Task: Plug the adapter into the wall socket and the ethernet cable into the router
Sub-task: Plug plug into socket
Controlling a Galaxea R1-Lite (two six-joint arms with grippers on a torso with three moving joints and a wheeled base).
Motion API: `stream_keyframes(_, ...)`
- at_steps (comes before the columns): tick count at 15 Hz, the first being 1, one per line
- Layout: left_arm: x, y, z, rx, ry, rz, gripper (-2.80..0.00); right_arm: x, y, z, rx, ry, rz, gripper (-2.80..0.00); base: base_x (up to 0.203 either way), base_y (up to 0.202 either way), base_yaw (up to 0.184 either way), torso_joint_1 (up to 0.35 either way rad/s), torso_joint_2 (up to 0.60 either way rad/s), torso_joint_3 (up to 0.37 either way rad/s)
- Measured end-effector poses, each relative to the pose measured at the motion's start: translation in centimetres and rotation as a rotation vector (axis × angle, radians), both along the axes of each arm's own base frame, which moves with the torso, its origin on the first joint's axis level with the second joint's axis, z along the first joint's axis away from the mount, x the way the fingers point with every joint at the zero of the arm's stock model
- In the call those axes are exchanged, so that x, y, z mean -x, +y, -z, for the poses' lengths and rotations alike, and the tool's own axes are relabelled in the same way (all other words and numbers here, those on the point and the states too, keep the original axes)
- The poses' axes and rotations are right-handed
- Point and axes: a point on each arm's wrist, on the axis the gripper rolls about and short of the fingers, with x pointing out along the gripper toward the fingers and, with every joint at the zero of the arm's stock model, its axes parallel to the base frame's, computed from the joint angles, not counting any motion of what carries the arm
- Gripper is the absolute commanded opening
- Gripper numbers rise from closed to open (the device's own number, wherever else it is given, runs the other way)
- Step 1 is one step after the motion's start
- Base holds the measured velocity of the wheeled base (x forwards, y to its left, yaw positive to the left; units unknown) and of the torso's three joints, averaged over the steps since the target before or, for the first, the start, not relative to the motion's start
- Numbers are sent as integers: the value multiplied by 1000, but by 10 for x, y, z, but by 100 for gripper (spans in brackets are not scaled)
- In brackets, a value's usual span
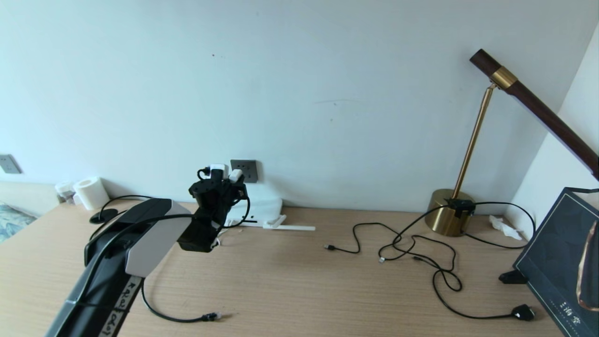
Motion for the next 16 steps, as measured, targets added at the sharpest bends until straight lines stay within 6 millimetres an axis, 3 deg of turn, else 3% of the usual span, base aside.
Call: stream_keyframes(16, -1, 0, -5, 6, -34, -5, -280, 0, 0, 0, -1, -1, 0, -280, 0, 0, 0, 0, 0, 0)
